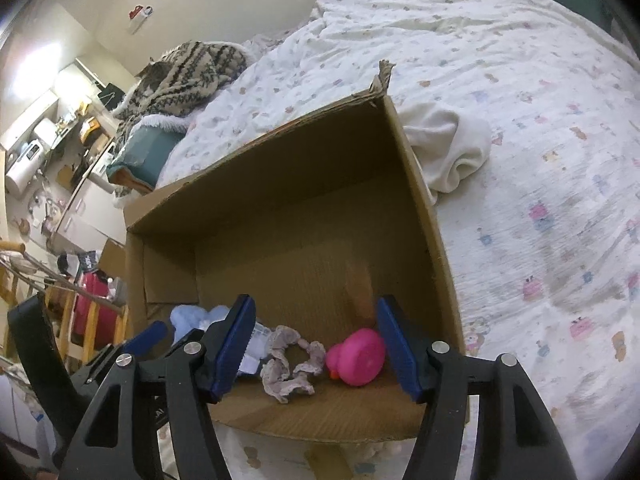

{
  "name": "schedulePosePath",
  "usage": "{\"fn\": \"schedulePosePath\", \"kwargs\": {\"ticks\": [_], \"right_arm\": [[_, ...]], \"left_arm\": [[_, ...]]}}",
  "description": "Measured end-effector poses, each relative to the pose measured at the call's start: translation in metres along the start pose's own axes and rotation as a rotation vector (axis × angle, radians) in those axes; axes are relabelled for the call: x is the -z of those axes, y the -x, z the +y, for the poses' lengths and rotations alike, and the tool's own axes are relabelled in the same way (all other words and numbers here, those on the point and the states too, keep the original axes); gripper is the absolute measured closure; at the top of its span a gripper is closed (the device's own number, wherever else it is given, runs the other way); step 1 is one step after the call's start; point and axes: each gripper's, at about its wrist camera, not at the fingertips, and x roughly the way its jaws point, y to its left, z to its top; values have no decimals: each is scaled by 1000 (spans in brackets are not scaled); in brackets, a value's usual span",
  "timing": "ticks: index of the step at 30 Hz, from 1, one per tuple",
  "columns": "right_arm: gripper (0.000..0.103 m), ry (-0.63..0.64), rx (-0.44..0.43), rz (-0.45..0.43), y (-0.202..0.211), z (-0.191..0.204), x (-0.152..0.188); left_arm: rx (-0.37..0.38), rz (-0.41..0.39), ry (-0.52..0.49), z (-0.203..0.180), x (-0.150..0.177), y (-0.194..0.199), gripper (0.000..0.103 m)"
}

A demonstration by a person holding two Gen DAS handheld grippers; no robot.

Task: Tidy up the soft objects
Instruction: 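Open both tools to drop the sock and tube into the box, then withdraw both tools from the box toward the remaining items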

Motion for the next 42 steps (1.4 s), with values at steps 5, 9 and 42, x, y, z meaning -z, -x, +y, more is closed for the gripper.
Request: {"fn": "schedulePosePath", "kwargs": {"ticks": [5, 9, 42], "right_arm": [[36, -1, 6, -28, 12, 0, 1], [36, -5, 7, -39, 26, -1, 7], [36, -83, 23, 130, 45, -7, 84]], "left_arm": [[36, -26, 37, 10, -2, 17, 40], [49, -51, 63, 19, 0, 37, 40], [48, 98, 225, 50, 81, 67, 40]]}}
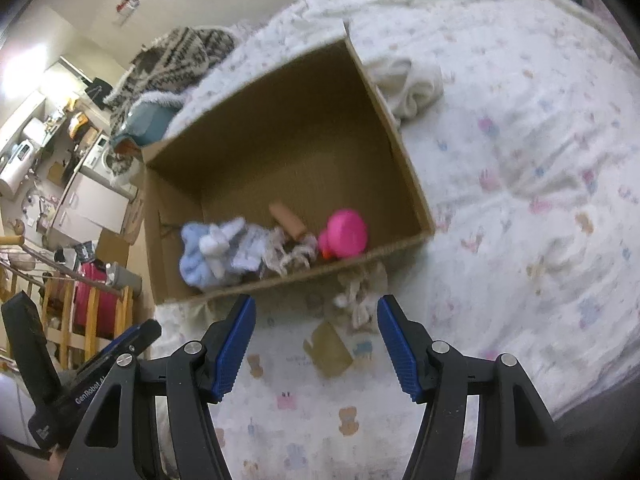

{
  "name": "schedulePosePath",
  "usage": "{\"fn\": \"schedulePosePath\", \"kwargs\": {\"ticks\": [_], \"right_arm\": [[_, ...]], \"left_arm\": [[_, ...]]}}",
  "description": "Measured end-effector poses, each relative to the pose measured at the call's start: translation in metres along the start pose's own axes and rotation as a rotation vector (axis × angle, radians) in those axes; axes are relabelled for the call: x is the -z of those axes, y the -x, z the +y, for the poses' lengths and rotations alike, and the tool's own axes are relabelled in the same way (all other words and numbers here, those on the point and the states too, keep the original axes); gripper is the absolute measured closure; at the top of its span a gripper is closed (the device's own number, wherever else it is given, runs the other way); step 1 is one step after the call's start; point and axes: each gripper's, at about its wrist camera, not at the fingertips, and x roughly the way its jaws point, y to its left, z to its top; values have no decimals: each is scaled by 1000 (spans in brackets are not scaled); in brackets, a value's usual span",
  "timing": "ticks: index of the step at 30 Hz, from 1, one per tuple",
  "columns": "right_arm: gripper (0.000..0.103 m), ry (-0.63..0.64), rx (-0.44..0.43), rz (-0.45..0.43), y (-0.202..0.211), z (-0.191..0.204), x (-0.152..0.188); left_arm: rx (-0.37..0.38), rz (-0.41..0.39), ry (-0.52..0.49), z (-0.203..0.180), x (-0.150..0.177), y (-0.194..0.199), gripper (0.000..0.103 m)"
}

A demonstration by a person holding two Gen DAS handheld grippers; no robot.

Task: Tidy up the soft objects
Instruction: 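Withdraw both tools from the box toward the remaining items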

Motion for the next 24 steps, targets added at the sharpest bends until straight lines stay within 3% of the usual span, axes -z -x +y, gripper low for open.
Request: {"fn": "schedulePosePath", "kwargs": {"ticks": [5, 10, 21, 23, 24], "right_arm": [[36, -115, -43, 69, -13, -20, 3], [36, -183, -35, 129, -31, -33, 7], [37, -136, 77, 171, -74, -26, -6], [45, -123, 84, 170, -80, -22, -9], [59, -116, 83, 170, -82, -21, -10]], "left_arm": [[-53, 54, 3, 0, 7, -14, 40], [-60, 78, 27, 3, 7, -21, 40], [-38, 127, 42, -2, 5, -35, 40], [-40, 131, 31, -5, 6, -38, 40], [-41, 134, 27, -6, 6, -39, 40]]}}
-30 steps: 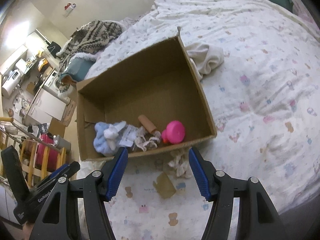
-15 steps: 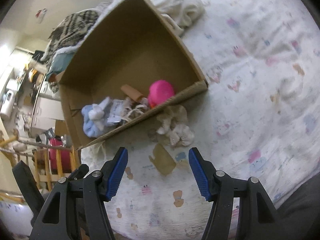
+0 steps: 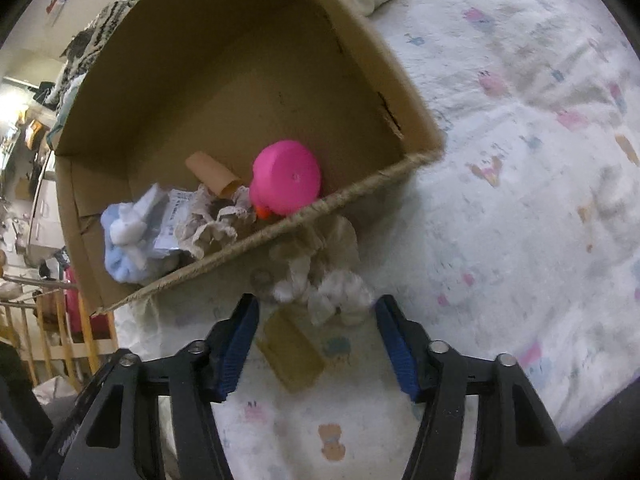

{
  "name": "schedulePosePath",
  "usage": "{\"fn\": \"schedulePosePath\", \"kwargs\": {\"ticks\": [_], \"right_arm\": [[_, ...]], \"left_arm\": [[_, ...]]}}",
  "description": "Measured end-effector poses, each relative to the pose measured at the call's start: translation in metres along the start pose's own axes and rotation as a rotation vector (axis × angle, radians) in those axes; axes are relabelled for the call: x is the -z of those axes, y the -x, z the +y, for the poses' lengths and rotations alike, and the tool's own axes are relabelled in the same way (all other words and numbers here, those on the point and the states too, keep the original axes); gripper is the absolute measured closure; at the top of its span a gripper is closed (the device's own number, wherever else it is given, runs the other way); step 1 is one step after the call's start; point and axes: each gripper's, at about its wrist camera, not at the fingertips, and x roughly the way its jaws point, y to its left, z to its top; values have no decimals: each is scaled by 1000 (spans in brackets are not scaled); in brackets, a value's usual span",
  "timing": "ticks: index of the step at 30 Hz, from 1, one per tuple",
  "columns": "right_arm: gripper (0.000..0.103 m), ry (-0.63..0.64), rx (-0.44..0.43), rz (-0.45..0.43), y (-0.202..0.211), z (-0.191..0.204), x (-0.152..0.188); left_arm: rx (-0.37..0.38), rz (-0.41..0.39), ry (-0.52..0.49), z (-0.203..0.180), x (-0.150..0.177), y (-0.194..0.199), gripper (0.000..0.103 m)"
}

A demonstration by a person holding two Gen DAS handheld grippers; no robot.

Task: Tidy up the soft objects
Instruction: 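Withdraw both tools from the box toward the remaining items, then grasp the cream scrunchie with the right tool while the left tool grasps the tan cloth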

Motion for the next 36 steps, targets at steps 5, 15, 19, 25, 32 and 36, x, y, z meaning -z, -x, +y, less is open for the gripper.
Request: {"fn": "schedulePosePath", "kwargs": {"ticks": [5, 15, 19, 25, 32, 36], "right_arm": [[82, 19, 19, -6, 1, 4, 2], [85, -4, -7, -69, 36, -24, 16], [85, -9, -19, -83, 47, -30, 23], [85, -31, -24, -96, 56, -41, 24], [85, -25, -24, -71, 54, -45, 23], [85, -11, -39, -72, 54, -40, 23]], "left_arm": [[10, 24, -26, -10, 6, -10, 40], [141, 118, -102, -78, 31, -35, 40], [119, 117, -63, -98, 30, -41, 40], [83, 141, 9, -116, 28, -61, 51], [95, 151, -15, -113, 24, -72, 95], [88, 141, -37, -109, 24, -65, 97]]}}
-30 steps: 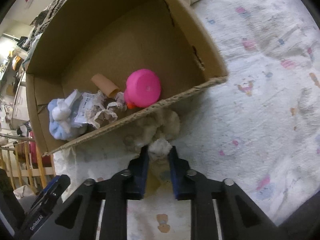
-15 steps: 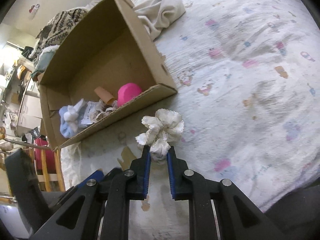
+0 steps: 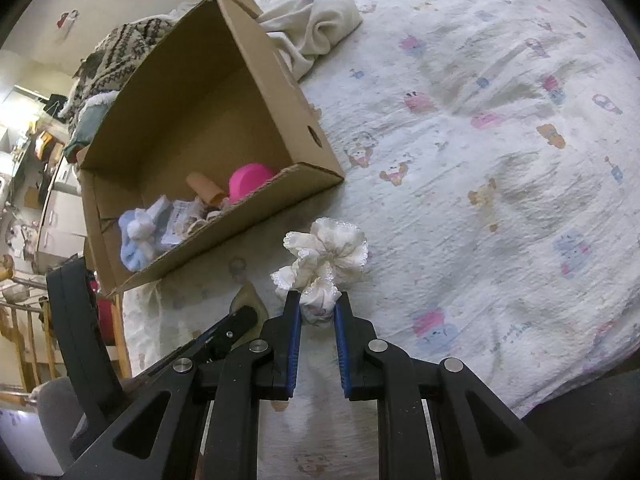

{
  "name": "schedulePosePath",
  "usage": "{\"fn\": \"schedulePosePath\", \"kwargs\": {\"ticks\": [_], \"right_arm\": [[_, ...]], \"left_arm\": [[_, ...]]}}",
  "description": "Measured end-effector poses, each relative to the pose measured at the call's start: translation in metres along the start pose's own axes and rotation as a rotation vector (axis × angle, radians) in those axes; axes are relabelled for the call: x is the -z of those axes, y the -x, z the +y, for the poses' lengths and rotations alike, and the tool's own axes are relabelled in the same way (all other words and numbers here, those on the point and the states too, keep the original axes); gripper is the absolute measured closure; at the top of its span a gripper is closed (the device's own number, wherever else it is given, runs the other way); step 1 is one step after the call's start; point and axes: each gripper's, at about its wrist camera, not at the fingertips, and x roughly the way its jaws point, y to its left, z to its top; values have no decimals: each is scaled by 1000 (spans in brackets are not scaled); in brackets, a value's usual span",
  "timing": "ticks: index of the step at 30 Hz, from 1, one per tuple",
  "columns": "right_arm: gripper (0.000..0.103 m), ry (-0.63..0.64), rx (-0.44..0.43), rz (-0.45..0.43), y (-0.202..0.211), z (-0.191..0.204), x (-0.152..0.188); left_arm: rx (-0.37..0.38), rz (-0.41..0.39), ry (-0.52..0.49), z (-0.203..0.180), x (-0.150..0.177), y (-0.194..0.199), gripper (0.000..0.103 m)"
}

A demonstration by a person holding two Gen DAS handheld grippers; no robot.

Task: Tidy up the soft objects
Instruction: 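Grasp the cream scrunchie with the right tool while the left tool grasps the tan cloth, then carry the cream scrunchie and tan cloth over the cardboard box with both tools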

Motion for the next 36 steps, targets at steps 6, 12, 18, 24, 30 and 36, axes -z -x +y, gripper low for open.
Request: {"fn": "schedulePosePath", "kwargs": {"ticks": [6, 12, 18, 24, 30, 36], "right_arm": [[85, 21, -16, 4, 1, 8, 2], [85, 66, -41, 2, 7, 20, 9], [85, 121, -53, -4, 14, 32, 17], [85, 186, -73, -26, 21, 50, 29], [85, 240, -110, -83, 37, 69, 38], [85, 265, -153, -137, 58, 83, 32]], "left_arm": [[-31, -28, -68, 6, 1, 20, 97], [-99, -37, -108, 25, 3, 41, 97], [-135, -71, -87, 68, 14, 69, 97], [-177, -139, -78, 98, 21, 103, 97], [-160, -208, -72, 107, 19, 127, 96], [-95, -257, -23, 109, 1, 156, 96]]}}
